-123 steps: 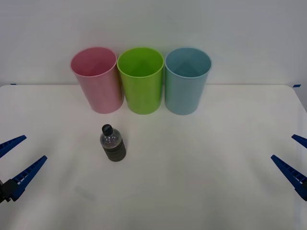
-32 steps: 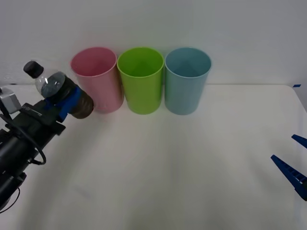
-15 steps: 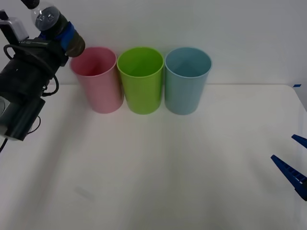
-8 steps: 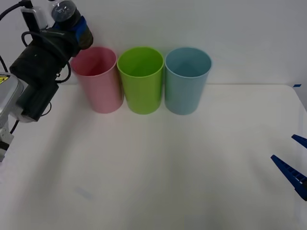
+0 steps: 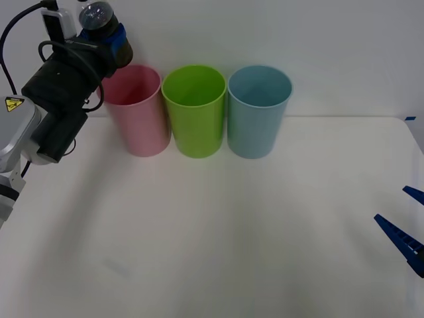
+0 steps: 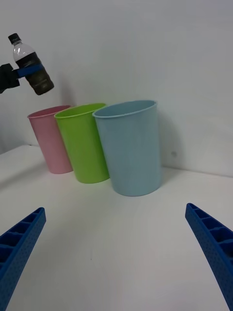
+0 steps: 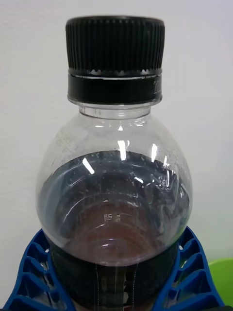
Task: Grasp the object on the table and drop it into the matching bin: aluminum can to the light blue bin, PET bottle to the pink bin.
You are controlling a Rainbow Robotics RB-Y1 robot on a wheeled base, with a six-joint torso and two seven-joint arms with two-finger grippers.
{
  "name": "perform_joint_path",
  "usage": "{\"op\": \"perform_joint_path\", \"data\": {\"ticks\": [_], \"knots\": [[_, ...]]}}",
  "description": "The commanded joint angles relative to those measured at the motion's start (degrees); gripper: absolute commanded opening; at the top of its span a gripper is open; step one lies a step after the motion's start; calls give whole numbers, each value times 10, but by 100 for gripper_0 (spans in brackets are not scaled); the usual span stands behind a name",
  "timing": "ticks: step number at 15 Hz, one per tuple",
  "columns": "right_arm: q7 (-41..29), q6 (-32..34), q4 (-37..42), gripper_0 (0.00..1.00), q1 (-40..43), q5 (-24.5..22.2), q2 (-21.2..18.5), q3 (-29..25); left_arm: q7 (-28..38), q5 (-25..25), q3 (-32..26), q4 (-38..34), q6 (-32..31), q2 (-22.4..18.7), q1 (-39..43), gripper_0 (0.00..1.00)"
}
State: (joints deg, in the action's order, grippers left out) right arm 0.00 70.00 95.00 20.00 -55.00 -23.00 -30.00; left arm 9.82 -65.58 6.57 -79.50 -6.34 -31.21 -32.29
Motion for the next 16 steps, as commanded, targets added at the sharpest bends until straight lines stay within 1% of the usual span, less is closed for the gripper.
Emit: {"op": "perform_joint_path", "data": {"ticks": [1,7,11,12,13,16], "knots": [[0,0,0,100,0,0,0,0,0,-1,-1,0,0,0,0,100],[0,0,0,100,0,0,0,0,2,6,0,0,-4,0,1,100],[0,0,0,100,0,0,0,0,5,22,0,-5,-34,-13,13,100],[0,0,0,100,0,0,0,0,6,29,-1,-15,-37,-19,24,100],[0,0,0,100,0,0,0,0,4,53,-1,-31,-37,-27,39,100],[0,0,0,100,0,0,0,0,2,99,-1,-85,-38,-57,93,100]]}}
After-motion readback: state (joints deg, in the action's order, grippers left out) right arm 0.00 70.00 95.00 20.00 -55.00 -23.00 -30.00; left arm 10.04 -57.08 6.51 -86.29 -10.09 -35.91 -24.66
